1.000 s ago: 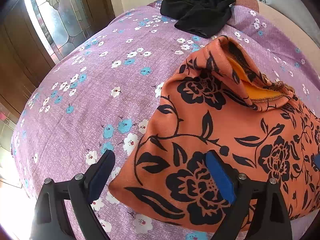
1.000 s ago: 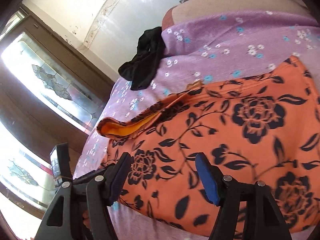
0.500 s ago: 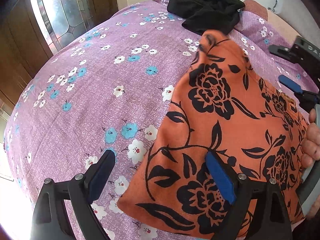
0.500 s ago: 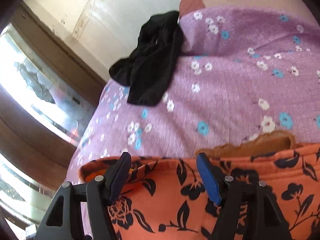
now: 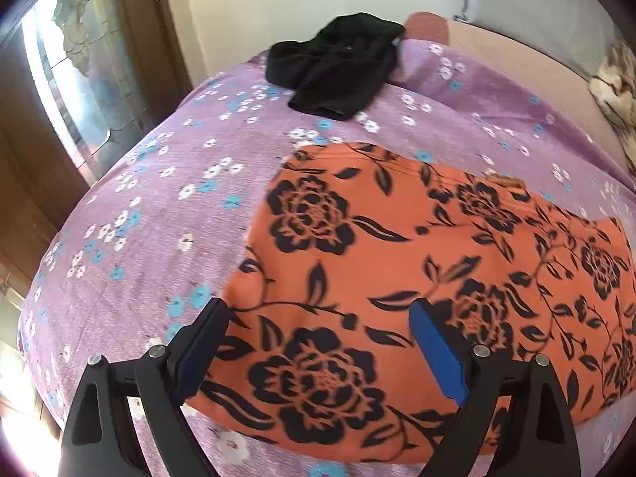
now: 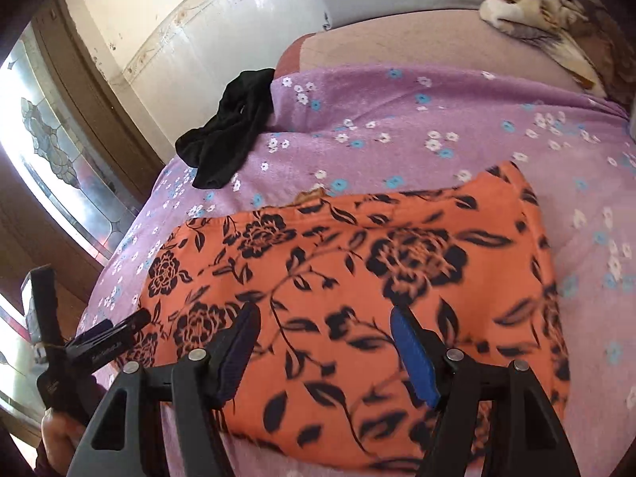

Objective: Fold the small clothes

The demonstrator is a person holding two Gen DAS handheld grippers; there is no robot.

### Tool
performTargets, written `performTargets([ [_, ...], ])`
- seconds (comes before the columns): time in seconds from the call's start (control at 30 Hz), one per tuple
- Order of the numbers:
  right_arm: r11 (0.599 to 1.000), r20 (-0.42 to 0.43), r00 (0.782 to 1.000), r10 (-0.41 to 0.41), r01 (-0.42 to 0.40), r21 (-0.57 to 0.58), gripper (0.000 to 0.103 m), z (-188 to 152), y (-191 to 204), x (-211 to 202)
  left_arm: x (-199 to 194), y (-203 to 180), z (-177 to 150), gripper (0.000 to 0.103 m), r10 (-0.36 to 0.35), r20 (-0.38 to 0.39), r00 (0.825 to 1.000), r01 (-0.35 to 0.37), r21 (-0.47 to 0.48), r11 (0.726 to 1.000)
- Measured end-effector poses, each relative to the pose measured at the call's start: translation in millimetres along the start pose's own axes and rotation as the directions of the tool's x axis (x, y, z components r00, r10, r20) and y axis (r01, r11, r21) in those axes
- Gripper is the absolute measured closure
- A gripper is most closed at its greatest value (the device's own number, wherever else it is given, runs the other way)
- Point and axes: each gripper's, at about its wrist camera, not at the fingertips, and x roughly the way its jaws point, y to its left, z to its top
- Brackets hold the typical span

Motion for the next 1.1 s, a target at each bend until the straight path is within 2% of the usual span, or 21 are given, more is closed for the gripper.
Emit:
performTargets([
  [0.1, 0.995, -0.003, 1.000, 0.014, -0.014, 0.097, 0.032, -21.4, -26.8, -9.3, 5.5, -26.7, -13.4, 0.011, -0.062, -0.046, 0.997, 0.065, 0.079, 0.995],
  [0.17, 0.983, -0.129, 0.992, 0.011, 0.013, 0.186, 0.032, -27.8, -44.0, 10.0, 17.0, -45.0, -23.8, 0.010, -0.080, -0.108, 0.991, 0.095, 0.143, 0.985],
  [0.2, 0.978, -0.185, 0.983, 0.017, 0.022, 0.208, 0.031, -31.7, -50.9, 20.4, 21.0, -48.9, -28.1, 0.009, -0.065, -0.110, 0.992, 0.082, 0.154, 0.985],
  [0.27, 0.985, -0.165, 0.986, 0.007, 0.021, 0.169, 0.033, -32.4, -50.1, 20.3, 20.8, -48.8, -29.5, 0.005, -0.053, -0.084, 0.995, 0.065, 0.150, 0.987],
  [0.3, 0.988, -0.172, 0.985, 0.005, 0.022, 0.154, 0.033, -30.2, -47.7, 18.7, 20.3, -46.6, -28.9, 0.005, -0.062, -0.099, 0.993, 0.076, 0.141, 0.987],
  [0.37, 0.986, -0.153, 0.988, 0.026, -0.001, 0.164, 0.033, -29.2, -48.5, 12.7, 14.5, -36.6, -28.9, 0.005, -0.081, -0.117, 0.990, 0.092, 0.091, 0.992],
  [0.53, 0.972, -0.066, 0.991, 0.114, -0.098, 0.213, 0.032, -28.4, -58.7, -17.2, -16.5, -4.9, -47.3, 0.005, -0.095, -0.071, 0.993, 0.091, -0.061, 0.994],
  [0.63, 0.966, -0.016, 0.990, 0.140, -0.132, 0.224, 0.032, -29.8, -64.9, -34.4, -25.6, 13.3, -62.5, 0.005, -0.171, -0.082, 0.982, 0.156, -0.164, 0.974],
  [0.7, 0.953, -0.002, 0.988, 0.155, -0.149, 0.262, 0.032, -33.2, -73.7, -40.6, -24.1, 21.6, -69.6, 0.005, -0.226, -0.108, 0.968, 0.201, -0.207, 0.958],
  [0.8, 0.910, -0.008, 0.980, 0.200, -0.182, 0.372, 0.032, -43.4, -90.5, -41.8, -17.6, 27.6, -74.1, 0.005, -0.325, -0.143, 0.935, 0.282, -0.259, 0.924],
  [0.93, 0.813, 0.002, 0.959, 0.284, -0.242, 0.531, 0.031, -66.9, -108.6, -39.2, -5.8, 40.8, -74.6, 0.005, -0.426, -0.158, 0.891, 0.353, -0.350, 0.868],
  [1.03, 0.751, 0.016, 0.955, 0.297, -0.244, 0.614, 0.031, -79.8, -118.1, -32.9, -0.4, 50.0, -69.3, 0.005, -0.455, -0.122, 0.882, 0.370, -0.417, 0.830],
  [1.1, 0.732, 0.012, 0.959, 0.285, -0.226, 0.643, 0.031, -81.5, -123.8, -25.5, 4.6, 49.9, -64.9, 0.005, -0.448, -0.112, 0.887, 0.362, -0.435, 0.825],
])
